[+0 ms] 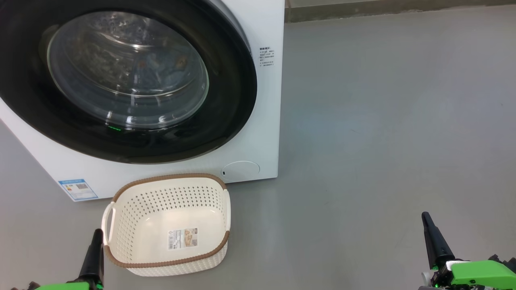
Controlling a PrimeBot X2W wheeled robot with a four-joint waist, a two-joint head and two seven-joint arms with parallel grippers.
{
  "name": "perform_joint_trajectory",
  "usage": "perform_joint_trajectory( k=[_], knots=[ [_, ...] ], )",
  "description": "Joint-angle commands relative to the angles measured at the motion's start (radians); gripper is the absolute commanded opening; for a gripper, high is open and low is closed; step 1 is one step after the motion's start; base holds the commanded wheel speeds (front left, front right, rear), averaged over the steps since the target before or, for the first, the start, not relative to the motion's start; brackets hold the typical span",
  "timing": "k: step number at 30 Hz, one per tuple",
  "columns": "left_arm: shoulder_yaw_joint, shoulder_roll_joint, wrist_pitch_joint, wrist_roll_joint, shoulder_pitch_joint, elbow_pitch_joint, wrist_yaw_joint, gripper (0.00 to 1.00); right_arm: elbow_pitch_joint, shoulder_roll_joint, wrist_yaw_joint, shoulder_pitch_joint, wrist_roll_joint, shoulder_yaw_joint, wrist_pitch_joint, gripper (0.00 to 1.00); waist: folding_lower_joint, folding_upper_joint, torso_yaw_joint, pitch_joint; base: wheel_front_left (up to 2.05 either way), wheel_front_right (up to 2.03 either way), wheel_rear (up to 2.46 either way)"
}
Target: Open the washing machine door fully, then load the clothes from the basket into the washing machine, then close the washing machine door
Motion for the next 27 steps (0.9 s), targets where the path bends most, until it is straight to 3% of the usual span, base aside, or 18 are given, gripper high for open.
perform_joint_trajectory(
  k=[1,27],
  knots=[
    [0.035,0.01,0.007,-0.024,-0.046,-0.017,-0.003,0.0,-0.023,-0.008,-0.001,-0.054,0.025,0.022,0.01,0.0,0.0,0.0,0.0,0.0,0.0,0.0,0.0],
    [0.046,0.003,0.023,-0.053,-0.053,-0.013,-0.003,0.0,-0.02,-0.003,-0.001,-0.058,0.057,0.011,0.026,0.0,0.0,0.0,-0.002,-0.001,0.0,0.0,0.0]
  ],
)
